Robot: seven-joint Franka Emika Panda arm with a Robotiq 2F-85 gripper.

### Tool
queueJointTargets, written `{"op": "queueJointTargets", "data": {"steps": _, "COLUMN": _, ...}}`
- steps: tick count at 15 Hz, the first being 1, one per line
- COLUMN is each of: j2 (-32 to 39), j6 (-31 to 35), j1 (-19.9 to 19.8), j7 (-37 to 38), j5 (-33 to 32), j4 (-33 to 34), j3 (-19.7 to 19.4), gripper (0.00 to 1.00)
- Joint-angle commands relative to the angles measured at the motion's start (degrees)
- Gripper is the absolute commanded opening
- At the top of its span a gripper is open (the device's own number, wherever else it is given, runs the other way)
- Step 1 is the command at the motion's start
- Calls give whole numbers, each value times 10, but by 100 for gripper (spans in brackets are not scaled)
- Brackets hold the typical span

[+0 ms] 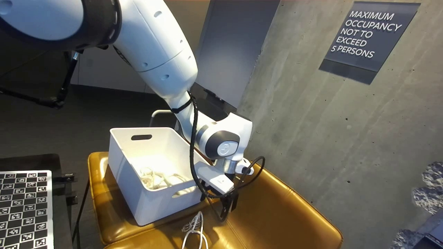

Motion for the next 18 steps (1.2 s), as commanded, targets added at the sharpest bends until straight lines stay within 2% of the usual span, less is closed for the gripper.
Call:
{"op": "queueJointTargets", "data": {"steps": 1, "j2": 50, "j6": -58, "j1": -15, "j7": -35, "j5": 36, "j4": 92, "j3": 22, "gripper": 100}}
{"op": "queueJointTargets", "data": {"steps": 10, "j2": 121, "j6": -98, "j1": -13, "j7": -32, "j5": 50, "j4": 149, "j3": 21, "gripper": 100}}
{"op": "queueJointTargets", "data": {"steps": 11, "j2": 129, "j6": -100, "j1": -13, "j7": -32, "j5": 48, "j4": 158, "j3": 19, "gripper": 84}}
{"op": "queueJointTargets", "data": {"steps": 12, "j2": 135, "j6": -102, "j1": -14, "j7": -31, "j5": 48, "j4": 166, "j3": 18, "gripper": 74}}
{"op": "queueJointTargets", "data": {"steps": 18, "j2": 162, "j6": -136, "j1": -16, "j7": -29, "j5": 49, "j4": 208, "j3": 16, "gripper": 27}}
